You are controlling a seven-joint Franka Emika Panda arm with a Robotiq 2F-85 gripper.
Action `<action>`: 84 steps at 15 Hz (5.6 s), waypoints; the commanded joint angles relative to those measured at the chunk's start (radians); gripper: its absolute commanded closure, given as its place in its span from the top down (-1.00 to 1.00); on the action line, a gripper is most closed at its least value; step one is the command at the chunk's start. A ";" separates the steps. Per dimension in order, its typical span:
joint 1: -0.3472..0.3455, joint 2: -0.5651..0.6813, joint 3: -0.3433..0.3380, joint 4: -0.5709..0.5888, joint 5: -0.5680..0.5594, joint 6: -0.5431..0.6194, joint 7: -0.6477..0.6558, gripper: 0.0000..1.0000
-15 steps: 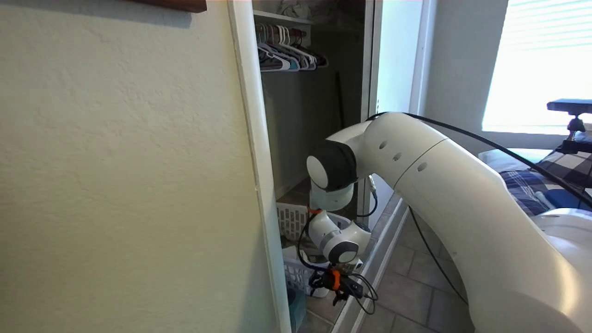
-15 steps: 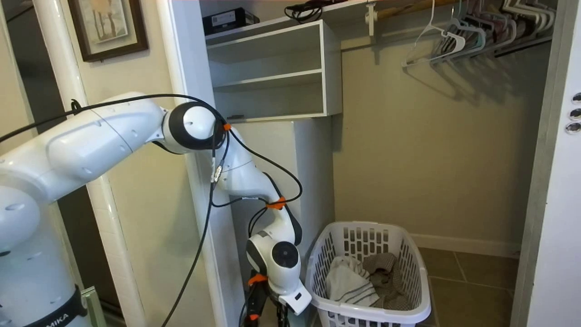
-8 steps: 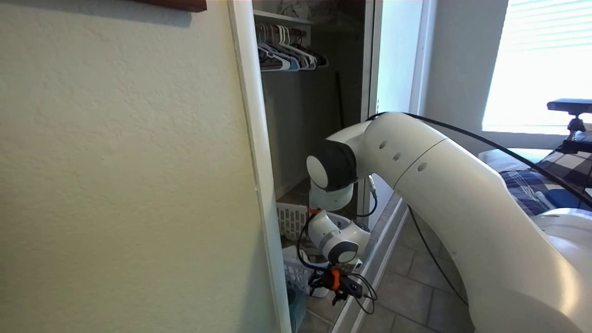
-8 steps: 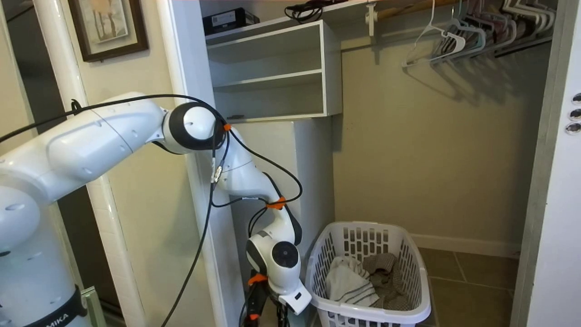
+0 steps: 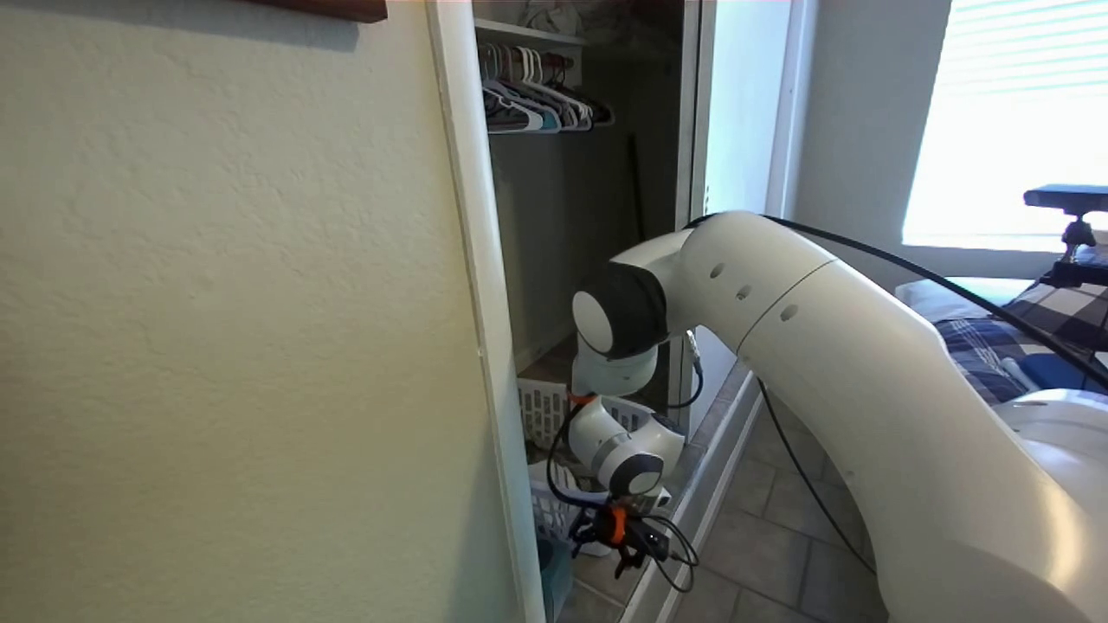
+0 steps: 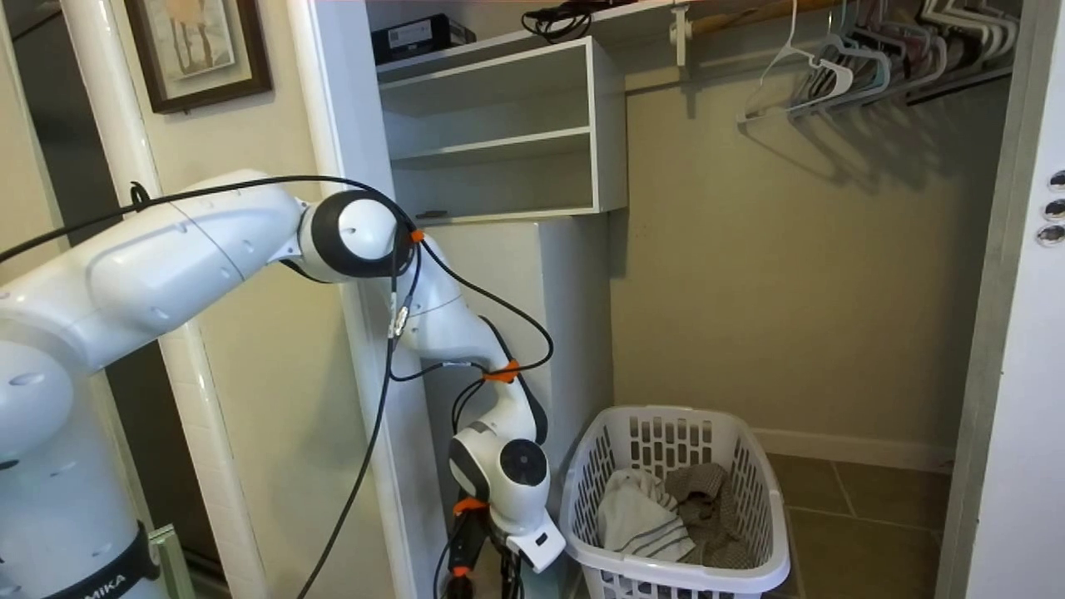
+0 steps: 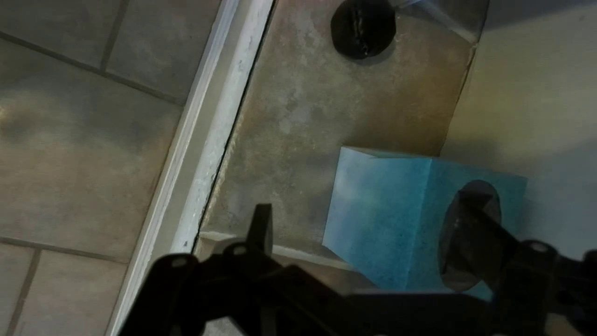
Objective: Put the tissue box on the bottom shelf in the cupboard
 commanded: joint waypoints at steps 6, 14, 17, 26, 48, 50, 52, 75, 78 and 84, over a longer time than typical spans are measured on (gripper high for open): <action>-0.012 0.082 0.059 0.129 -0.030 0.051 0.154 1.00; -0.009 0.194 0.073 0.256 -0.082 0.094 0.289 1.00; 0.014 0.224 0.055 0.295 -0.068 0.078 0.296 1.00; -0.022 0.310 0.099 0.423 -0.175 0.123 0.410 1.00; -0.028 0.425 0.158 0.620 -0.333 0.180 0.524 0.50; -0.004 0.442 0.139 0.639 -0.313 0.148 0.510 0.32; -0.001 0.454 0.138 0.650 -0.324 0.127 0.510 0.04; 0.011 -0.272 0.019 -0.068 -0.911 -0.009 0.634 -0.99; -0.064 -0.388 0.018 -0.128 -1.079 -0.126 0.617 -0.99; -0.144 -0.585 -0.032 -0.101 -1.382 -0.445 0.669 -0.99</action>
